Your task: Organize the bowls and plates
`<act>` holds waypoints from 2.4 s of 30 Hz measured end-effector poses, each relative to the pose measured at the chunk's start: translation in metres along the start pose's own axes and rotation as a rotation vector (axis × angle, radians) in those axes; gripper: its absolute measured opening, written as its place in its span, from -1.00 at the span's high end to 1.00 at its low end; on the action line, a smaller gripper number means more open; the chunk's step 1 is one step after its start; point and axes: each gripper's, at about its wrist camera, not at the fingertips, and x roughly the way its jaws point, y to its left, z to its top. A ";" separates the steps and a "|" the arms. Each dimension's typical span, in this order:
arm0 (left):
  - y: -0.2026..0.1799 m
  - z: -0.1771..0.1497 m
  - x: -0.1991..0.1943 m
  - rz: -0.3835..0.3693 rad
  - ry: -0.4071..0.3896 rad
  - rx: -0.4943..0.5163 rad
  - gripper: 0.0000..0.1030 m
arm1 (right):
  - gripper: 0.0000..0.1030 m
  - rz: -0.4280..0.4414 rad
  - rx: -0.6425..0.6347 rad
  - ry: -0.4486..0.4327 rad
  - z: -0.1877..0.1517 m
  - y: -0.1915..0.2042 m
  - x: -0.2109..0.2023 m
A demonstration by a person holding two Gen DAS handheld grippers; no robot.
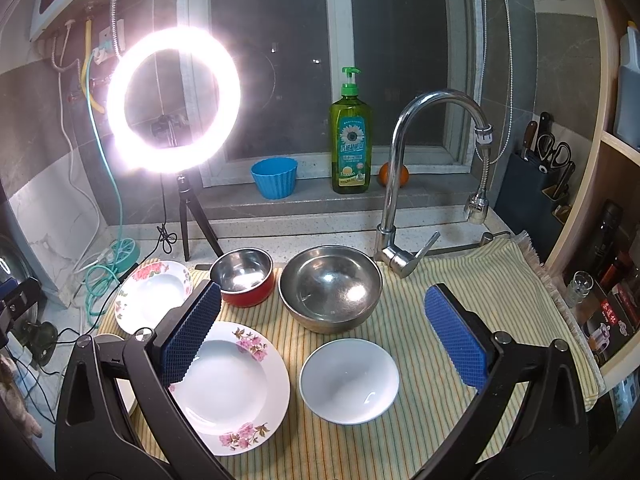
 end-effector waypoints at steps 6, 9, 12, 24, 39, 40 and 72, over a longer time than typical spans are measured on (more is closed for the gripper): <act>0.000 0.000 0.000 -0.002 0.001 0.000 -0.98 | -1.00 0.001 0.001 0.003 -0.002 0.000 0.000; 0.000 -0.001 0.000 -0.006 0.007 -0.008 -0.98 | -1.00 0.002 0.002 0.004 -0.002 0.000 0.000; 0.000 -0.001 0.002 -0.003 0.005 0.002 -0.98 | -1.00 0.001 0.001 0.007 -0.003 0.000 0.001; 0.003 -0.010 0.024 -0.018 0.095 0.032 -0.98 | -1.00 0.000 -0.011 0.049 -0.009 -0.001 0.014; 0.026 -0.044 0.069 -0.075 0.304 0.026 -0.76 | -0.99 0.049 0.036 0.213 -0.058 -0.031 0.032; 0.026 -0.046 0.073 -0.082 0.316 0.029 -0.65 | -0.92 0.053 0.036 0.224 -0.063 -0.032 0.031; 0.028 -0.072 0.178 -0.230 0.655 0.010 0.53 | 0.08 0.330 0.278 0.581 -0.137 -0.011 0.115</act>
